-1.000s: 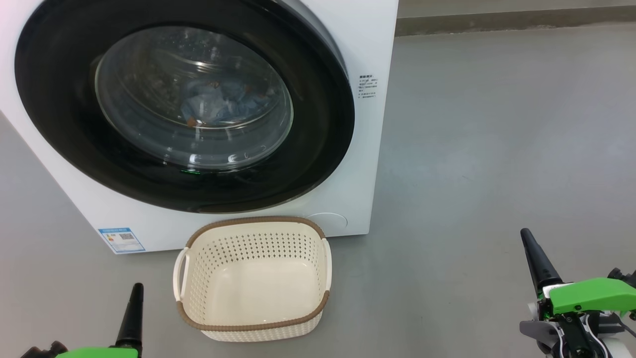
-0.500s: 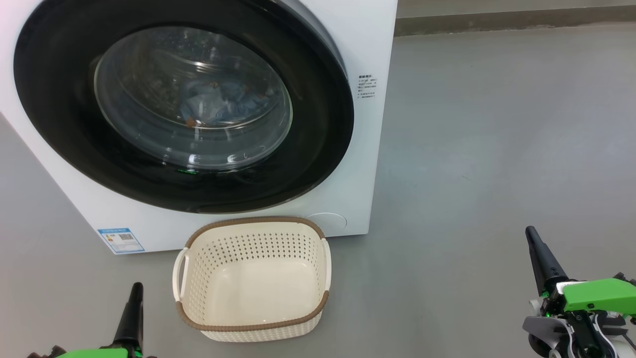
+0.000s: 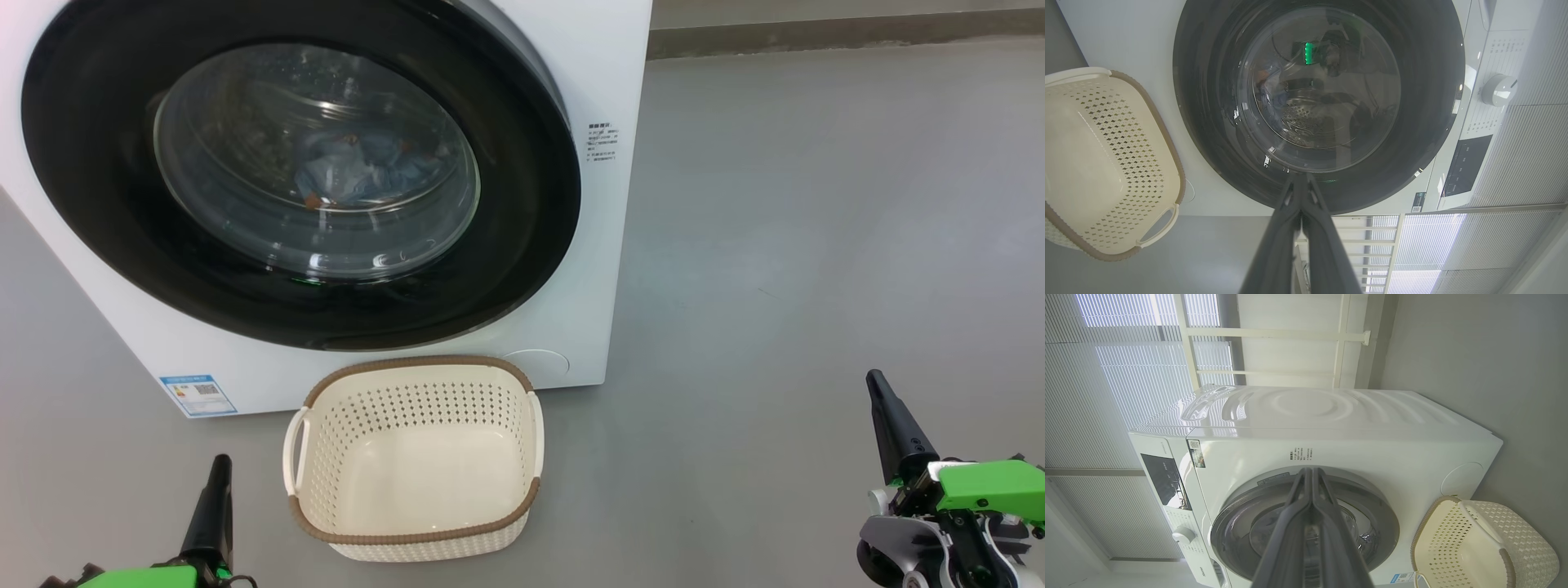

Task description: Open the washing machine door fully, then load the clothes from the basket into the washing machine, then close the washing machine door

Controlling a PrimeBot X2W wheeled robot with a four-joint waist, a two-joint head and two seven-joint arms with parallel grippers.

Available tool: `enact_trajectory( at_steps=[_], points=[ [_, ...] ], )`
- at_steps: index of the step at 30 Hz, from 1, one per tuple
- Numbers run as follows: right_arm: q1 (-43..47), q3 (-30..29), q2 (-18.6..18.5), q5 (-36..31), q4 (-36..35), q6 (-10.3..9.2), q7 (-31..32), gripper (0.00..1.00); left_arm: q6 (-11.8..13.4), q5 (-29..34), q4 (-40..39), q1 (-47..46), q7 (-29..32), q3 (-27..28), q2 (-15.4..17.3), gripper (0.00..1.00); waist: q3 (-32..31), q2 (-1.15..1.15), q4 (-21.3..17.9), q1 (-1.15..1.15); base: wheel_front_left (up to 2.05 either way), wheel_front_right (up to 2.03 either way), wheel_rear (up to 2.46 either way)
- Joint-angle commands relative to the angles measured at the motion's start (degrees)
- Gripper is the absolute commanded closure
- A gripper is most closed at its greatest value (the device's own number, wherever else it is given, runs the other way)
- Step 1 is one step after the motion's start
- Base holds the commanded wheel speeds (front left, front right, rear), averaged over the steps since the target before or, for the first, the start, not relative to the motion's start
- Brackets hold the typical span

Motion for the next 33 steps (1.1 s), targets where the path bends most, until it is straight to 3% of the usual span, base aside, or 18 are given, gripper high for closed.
enact_trajectory(
  at_steps=[1, 33],
  points=[
    [-0.2, 1.1, -0.4, 0.1, -1.8, 0.1, 0.3, 1.0, -0.5, -0.4, -1.7, -2.1, 0.4, 1.9, 0.5, 1.0, 0.0, 0.0, 0.0, 0.0, 0.0, 0.0, 0.0],
    [-0.3, 1.1, -0.4, 0.0, -1.8, 0.1, 0.3, 1.0, -0.5, -0.4, -1.7, -2.1, 0.4, 1.9, 0.5, 1.0, 0.0, 0.0, 0.0, 0.0, 0.0, 0.0, 0.0]
  ],
)
